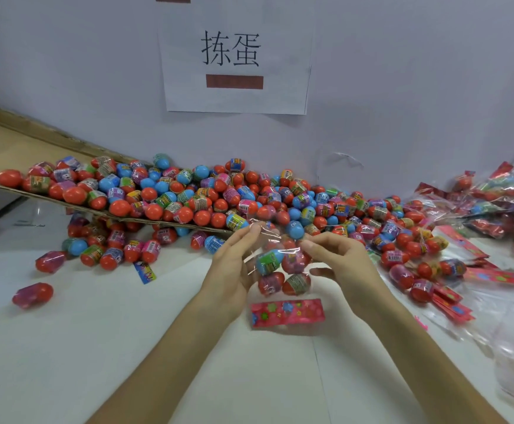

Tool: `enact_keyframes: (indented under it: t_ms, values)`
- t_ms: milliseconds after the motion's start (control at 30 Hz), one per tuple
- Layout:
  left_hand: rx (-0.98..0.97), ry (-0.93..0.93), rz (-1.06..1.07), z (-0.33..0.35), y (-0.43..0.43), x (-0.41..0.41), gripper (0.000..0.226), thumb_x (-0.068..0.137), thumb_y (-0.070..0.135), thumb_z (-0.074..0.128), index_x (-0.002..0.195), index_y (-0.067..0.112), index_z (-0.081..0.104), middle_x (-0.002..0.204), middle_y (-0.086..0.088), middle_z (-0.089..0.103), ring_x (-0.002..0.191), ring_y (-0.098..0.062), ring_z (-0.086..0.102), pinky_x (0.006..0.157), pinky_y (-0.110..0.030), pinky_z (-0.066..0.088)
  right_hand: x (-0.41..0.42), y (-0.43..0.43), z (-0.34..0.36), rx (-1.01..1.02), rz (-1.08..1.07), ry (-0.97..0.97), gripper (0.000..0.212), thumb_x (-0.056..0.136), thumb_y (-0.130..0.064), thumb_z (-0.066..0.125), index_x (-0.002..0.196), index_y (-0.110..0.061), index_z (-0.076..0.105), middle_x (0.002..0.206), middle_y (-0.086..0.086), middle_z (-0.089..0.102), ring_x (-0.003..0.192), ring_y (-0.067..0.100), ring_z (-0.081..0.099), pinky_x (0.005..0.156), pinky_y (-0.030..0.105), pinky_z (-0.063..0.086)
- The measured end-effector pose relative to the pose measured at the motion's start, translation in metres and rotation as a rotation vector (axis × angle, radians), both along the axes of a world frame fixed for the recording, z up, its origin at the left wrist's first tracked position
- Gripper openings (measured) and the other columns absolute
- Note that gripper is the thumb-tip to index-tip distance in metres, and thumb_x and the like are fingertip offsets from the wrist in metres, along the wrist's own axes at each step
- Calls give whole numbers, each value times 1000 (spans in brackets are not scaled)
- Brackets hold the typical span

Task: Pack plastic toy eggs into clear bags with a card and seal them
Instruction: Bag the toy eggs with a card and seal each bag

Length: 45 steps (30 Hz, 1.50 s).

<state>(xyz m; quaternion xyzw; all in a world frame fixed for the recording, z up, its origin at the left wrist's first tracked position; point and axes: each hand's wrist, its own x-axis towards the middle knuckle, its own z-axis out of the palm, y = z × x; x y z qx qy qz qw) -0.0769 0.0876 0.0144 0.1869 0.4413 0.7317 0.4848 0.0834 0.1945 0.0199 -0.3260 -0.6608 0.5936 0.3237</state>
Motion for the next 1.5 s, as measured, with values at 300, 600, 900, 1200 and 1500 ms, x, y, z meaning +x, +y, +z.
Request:
enact_keyframes:
  t_ms: [300,600,900,1200,1500]
  values:
    - [-24,193,-244,2,-3,9,28,84,36,73,111,33,77,126,-1,74,107,-27,71,83,-36,56,3,1,6,-54,-48,73,15,93,-18,70,98,-3,72,90,10,75,78,17,70,65,24,58]
    - [28,171,-193,1,-3,9,24,79,33,75,102,32,80,115,1,77,94,-18,74,72,-31,59,2,-4,10,-26,86,49,29,77,-38,77,101,-22,77,105,1,76,95,14,73,73,24,59]
    - [41,158,-228,6,-4,13,37,86,36,77,121,27,73,126,-5,73,111,-27,71,95,-44,56,4,-1,9,-121,119,159,10,76,-25,77,85,-21,76,106,6,76,94,21,71,73,36,61]
    - [95,141,-209,4,-6,18,26,83,29,74,108,33,78,123,-5,75,110,-27,73,87,-43,62,1,-6,7,-159,140,237,13,78,-23,78,89,-18,77,101,7,75,90,20,70,68,31,59]
    - [147,103,-187,8,-8,16,22,83,26,69,102,30,78,119,-5,75,104,-24,74,82,-43,63,-1,-9,6,-133,214,202,38,79,-28,78,116,-22,74,120,5,70,109,24,68,92,45,58]
